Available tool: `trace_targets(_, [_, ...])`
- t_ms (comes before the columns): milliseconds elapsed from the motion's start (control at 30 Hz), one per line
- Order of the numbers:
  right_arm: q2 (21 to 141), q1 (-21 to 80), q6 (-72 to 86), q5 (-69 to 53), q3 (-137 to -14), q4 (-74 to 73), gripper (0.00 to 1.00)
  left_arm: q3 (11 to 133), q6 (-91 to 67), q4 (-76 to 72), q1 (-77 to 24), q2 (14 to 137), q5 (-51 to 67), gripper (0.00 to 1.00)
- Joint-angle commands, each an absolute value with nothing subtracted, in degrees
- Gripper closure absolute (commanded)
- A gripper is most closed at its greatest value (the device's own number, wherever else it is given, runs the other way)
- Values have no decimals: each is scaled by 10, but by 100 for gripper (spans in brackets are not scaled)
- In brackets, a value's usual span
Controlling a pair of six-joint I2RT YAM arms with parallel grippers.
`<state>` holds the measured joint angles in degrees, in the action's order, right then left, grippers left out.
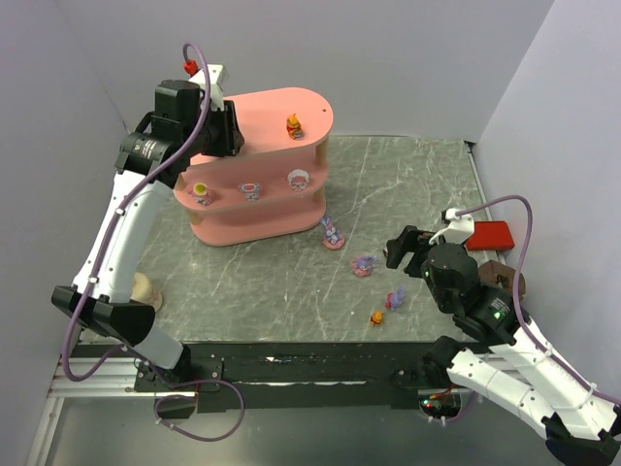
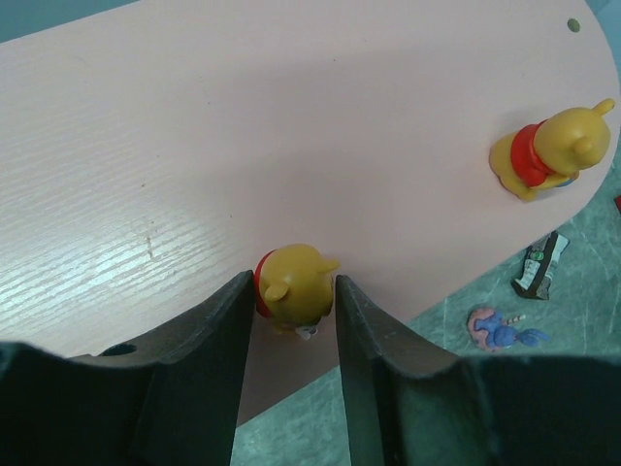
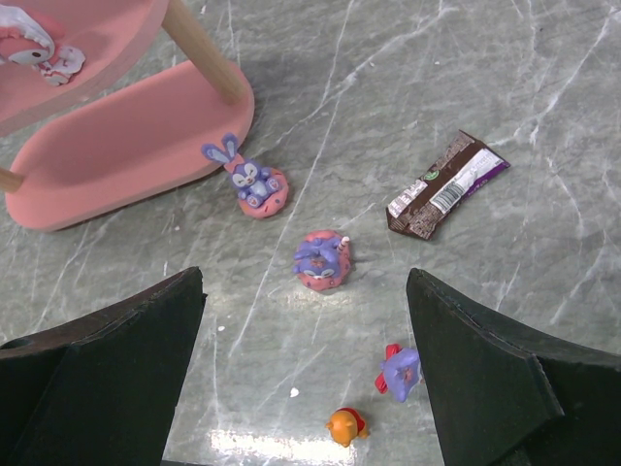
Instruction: Place and organize the plastic toys onto the shelf
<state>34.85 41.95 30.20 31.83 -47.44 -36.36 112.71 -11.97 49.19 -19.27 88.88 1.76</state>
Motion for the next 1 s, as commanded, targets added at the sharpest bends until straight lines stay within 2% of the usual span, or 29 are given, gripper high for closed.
trace_targets(0, [345,415,301,325,-468,-345,8,1122,-136,473,-192,896,37,57])
trace_targets(200, [344,415,302,326,-467,-345,8,1114,-144,466,-192,894,34,62])
trace_targets(567, [342,414,302,325,-466,-346,8,1114,-147,461,-192,898,42,61])
trace_targets(667, [343,414,305,325,-465,-346,8,1116,-144,463,-192,898,34,54])
trace_targets(767, [344,413,305,324,-463,-345,8,1111,-142,460,-192,886,24,41])
trace_targets(967, [341,413,306,323,-462,-344,7,1108,-141,456,-192,874,11,31])
